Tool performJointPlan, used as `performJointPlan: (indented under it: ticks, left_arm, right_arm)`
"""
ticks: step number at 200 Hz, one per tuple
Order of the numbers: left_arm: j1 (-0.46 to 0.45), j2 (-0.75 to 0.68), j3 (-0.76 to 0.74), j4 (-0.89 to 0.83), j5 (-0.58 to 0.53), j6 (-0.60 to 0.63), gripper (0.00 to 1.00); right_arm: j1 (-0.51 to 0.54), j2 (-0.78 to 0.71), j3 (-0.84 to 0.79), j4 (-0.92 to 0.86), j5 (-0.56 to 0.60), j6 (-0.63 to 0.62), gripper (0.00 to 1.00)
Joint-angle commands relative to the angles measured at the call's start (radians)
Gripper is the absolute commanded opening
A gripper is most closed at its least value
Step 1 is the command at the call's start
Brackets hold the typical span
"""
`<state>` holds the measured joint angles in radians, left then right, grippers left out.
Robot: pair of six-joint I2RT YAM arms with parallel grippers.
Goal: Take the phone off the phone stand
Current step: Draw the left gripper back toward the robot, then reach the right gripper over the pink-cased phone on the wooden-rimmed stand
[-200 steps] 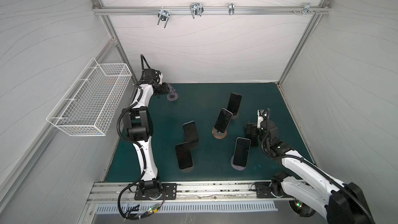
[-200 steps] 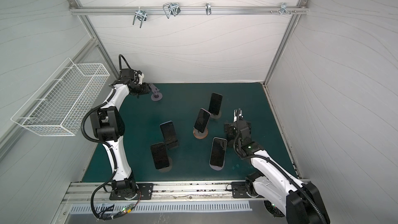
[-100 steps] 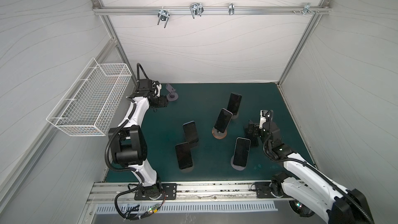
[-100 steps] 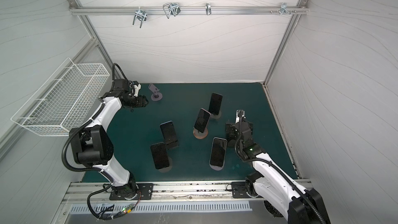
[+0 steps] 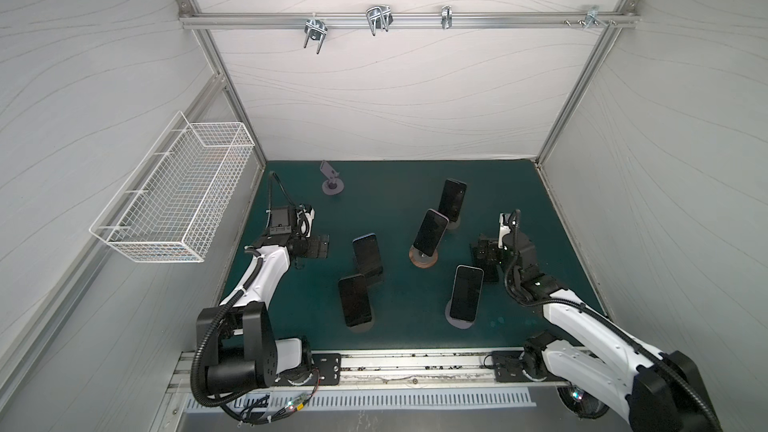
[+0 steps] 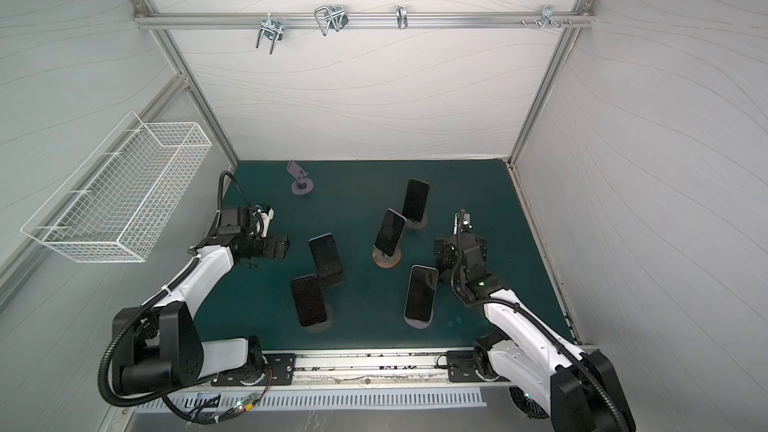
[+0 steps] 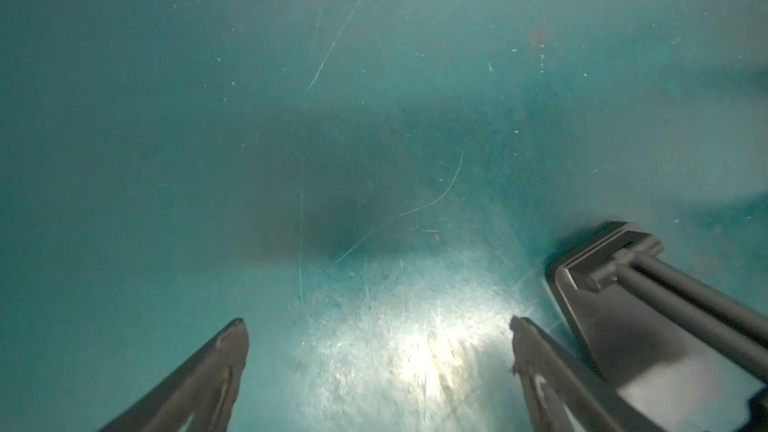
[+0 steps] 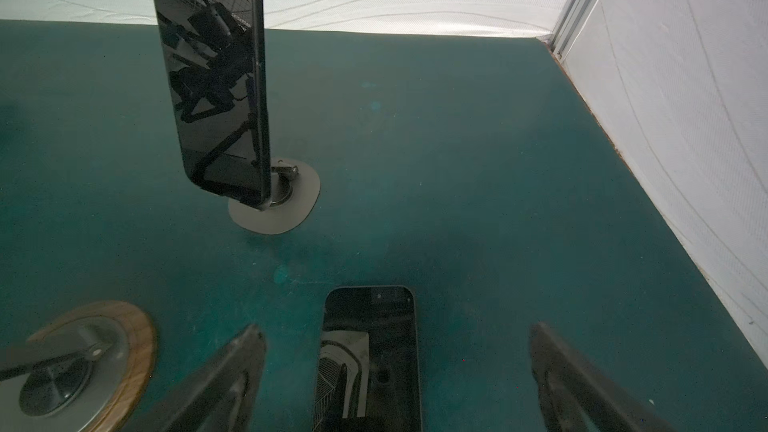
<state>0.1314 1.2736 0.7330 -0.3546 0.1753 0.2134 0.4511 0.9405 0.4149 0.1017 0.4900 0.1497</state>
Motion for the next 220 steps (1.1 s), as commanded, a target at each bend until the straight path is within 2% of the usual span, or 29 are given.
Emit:
performJointPlan:
  ticks: [1,38,78,98,124,134,156,171,208,220]
  left_arm:
    - [0.008,-0.012,-0.039,0.202,0.023,0.032,1.00]
    - [0.021,0.004,-0.039,0.257,-0.006,-0.002,1.00]
    - [0.021,0.047,-0.001,0.229,-0.019,-0.007,1.00]
    - [0.022,0.041,-0.004,0.232,-0.020,-0.007,1.00]
    - [0.021,0.034,-0.014,0.241,-0.030,-0.014,1.00]
    - [0.022,0.035,-0.012,0.241,-0.033,-0.013,1.00]
    - [0.022,0.032,-0.015,0.244,-0.037,-0.017,1.00]
    - [0.022,0.029,-0.017,0.246,-0.038,-0.017,1.00]
    - [0.022,0.029,-0.017,0.246,-0.036,-0.016,1.00]
    - [0.022,0.027,-0.019,0.247,-0.034,-0.016,1.00]
  right_arm:
    - [-0.005,0.005,0.033,-0.003,0.010,0.006,0.99]
    - [-0.003,0.012,0.036,-0.001,-0.008,-0.003,0.99]
    - [-0.007,0.021,0.043,-0.006,-0.006,0.002,0.99]
    - [-0.012,0.015,0.108,-0.122,-0.017,0.060,0.99]
    - [-0.010,-0.002,0.266,-0.347,-0.057,0.185,0.99]
    - [0.015,0.005,0.335,-0.438,-0.032,0.225,0.99]
    - [0.072,0.045,0.479,-0.605,-0.023,0.284,0.99]
    - [0.096,0.104,0.588,-0.745,-0.036,0.385,0.99]
    - [0.284,0.288,0.825,-1.068,0.166,0.721,0.99]
    - [0.330,0.345,0.890,-1.142,0.193,0.811,0.99]
